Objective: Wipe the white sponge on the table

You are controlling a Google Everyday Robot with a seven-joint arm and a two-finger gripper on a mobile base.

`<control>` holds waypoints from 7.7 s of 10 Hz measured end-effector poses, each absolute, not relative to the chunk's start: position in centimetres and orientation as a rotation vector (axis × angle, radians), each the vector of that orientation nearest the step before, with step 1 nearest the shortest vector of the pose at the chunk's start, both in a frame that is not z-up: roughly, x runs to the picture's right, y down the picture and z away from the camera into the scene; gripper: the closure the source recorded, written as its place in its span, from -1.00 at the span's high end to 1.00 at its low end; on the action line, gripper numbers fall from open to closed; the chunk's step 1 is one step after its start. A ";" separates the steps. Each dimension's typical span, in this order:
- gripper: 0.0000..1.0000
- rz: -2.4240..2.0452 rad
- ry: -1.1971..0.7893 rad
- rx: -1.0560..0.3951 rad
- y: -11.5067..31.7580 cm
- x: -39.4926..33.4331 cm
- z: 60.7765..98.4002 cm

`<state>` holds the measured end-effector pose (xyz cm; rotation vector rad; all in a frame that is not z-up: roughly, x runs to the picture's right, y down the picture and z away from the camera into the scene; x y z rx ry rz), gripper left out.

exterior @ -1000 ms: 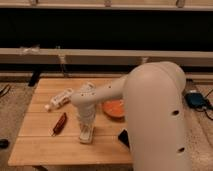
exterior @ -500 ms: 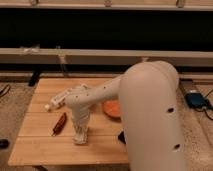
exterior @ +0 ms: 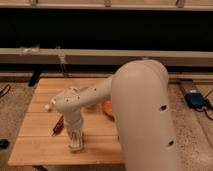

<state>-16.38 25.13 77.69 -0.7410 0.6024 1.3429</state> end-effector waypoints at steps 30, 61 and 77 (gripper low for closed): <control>-0.66 1.344 0.556 -0.734 21.6 -18.0 80.8; -0.66 1.561 0.666 -0.710 21.4 -6.8 82.0; 0.60 1.288 0.520 -0.773 20.3 -15.6 79.8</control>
